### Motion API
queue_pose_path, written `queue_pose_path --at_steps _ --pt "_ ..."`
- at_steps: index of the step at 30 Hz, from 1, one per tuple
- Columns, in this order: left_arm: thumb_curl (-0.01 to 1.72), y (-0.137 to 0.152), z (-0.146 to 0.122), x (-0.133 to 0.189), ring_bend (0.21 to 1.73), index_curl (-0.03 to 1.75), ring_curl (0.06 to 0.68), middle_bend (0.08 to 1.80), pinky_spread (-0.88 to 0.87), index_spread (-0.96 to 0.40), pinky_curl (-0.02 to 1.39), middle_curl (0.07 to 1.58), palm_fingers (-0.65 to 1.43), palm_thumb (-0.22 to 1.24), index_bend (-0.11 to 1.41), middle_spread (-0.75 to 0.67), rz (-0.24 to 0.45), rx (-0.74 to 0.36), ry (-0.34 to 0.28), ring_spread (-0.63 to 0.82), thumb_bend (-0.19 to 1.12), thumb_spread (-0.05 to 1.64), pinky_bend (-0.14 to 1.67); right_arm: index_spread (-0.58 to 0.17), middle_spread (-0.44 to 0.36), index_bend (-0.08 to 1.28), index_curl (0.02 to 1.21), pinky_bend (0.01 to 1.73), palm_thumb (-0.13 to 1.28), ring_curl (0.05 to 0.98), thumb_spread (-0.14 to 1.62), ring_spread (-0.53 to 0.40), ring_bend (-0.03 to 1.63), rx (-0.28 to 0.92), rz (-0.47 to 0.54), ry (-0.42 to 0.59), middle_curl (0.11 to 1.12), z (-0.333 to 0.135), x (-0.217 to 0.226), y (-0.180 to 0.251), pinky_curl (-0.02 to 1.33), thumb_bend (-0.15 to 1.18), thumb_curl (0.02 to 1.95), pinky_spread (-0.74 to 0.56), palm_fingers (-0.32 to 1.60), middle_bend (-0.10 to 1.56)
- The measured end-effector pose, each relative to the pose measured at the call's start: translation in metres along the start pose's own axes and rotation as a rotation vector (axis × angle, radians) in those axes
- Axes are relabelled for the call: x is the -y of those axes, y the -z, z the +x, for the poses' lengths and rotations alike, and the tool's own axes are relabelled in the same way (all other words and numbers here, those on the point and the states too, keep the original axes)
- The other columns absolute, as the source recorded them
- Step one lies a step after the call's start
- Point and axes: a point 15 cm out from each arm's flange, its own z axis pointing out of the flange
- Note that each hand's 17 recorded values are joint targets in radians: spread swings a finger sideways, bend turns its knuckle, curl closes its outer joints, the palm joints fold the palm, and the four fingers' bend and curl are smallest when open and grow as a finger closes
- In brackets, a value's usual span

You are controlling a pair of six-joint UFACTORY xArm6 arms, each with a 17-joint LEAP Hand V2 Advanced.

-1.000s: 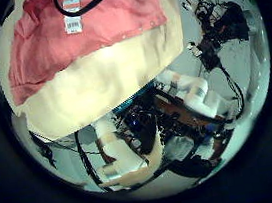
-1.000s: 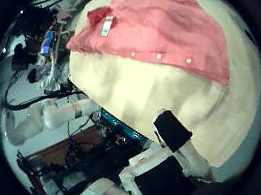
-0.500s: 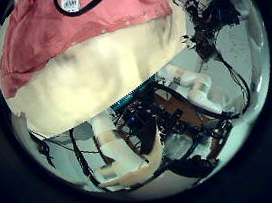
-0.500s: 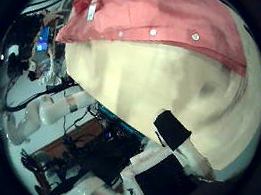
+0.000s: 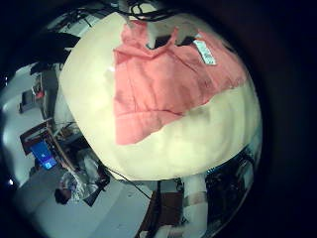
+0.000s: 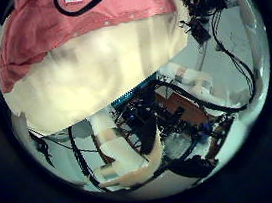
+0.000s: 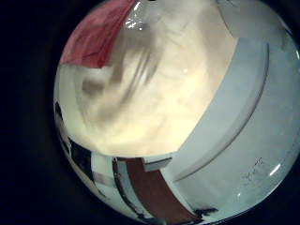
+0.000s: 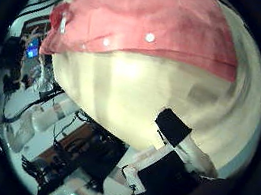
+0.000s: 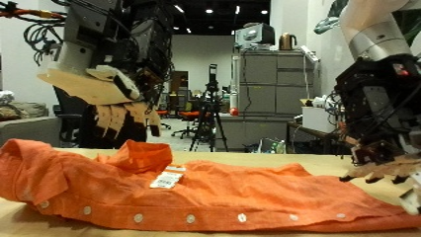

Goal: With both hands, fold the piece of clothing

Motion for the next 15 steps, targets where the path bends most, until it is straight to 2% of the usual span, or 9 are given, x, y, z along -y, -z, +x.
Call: queue_pose_path --at_steps 10,15 --pt "0.31 0.002 -0.001 0.001 0.35 0.26 0.234 0.18 0.61 0.05 0.31 0.23 -0.05 0.15 0.15 0.40 0.002 -0.001 0.007 0.61 -0.03 0.90 0.26 -0.327 0.001 0.17 0.29 0.27 0.78 0.239 0.99 0.081 0.35 0.006 -0.044 0.013 0.33 0.002 0.031 -0.021 0.31 -0.02 0.36 0.24 0.22 0.21" --pt "0.31 0.003 -0.003 0.000 0.35 0.26 0.234 0.18 0.61 0.05 0.31 0.23 -0.05 0.15 0.15 0.41 0.003 -0.003 0.012 0.61 -0.03 0.91 0.26 -0.310 -0.044 0.19 0.31 0.19 0.80 0.247 0.98 -0.047 0.44 -0.007 -0.052 0.018 0.36 -0.002 0.037 -0.022 0.28 -0.02 0.36 0.14 0.50 0.32"
